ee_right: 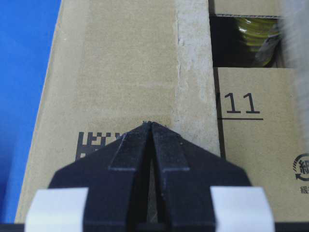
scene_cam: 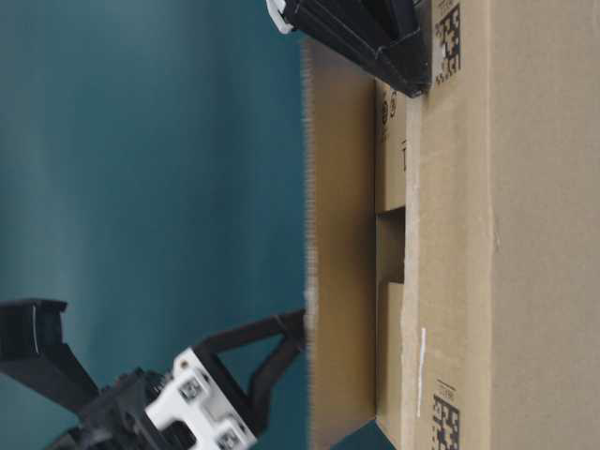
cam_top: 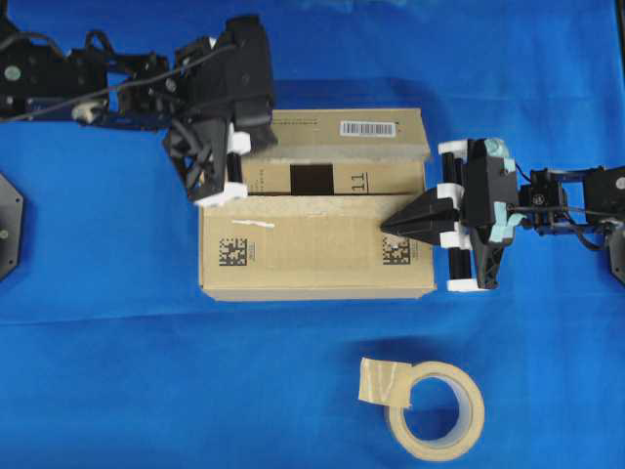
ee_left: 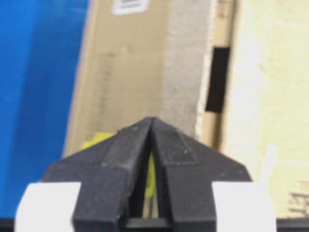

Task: Close the cardboard box.
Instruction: 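Fold the back flap forward over the box with the left gripper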

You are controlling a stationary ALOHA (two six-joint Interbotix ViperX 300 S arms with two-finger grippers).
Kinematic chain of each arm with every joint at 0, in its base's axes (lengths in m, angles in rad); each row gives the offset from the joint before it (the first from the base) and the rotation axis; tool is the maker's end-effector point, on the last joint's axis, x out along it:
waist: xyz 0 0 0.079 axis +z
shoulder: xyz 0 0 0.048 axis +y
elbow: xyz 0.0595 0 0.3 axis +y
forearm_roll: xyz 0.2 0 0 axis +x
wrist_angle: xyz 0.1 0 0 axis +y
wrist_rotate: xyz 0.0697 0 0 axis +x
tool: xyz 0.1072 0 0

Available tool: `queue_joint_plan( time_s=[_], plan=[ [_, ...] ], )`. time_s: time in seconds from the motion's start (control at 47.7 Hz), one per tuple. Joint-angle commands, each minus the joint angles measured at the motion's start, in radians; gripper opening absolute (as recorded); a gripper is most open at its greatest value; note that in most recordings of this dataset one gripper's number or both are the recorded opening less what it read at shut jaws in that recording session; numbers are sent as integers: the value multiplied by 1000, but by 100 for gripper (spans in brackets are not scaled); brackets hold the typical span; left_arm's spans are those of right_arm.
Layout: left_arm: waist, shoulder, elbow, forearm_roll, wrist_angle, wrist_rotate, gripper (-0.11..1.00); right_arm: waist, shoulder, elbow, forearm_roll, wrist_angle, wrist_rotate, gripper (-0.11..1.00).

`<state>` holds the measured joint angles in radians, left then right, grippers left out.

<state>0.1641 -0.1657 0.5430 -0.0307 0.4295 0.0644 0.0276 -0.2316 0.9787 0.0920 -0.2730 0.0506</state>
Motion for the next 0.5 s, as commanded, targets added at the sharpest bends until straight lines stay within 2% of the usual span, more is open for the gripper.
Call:
queue_joint_plan(
  time_s=[0.0,0.252,0.483],
  plan=[
    [-20,-25,20,-2,-34,-17,0,-2,-3,-21,0,-8,0,1],
    [-57,-9,129,-2,-169,-98,0,-3,-3,-25,0,-8,0,1],
    [-80,-9,181,-2,-255,-115,0,-18,-3,-25,0,-14,-6,1]
  ],
)
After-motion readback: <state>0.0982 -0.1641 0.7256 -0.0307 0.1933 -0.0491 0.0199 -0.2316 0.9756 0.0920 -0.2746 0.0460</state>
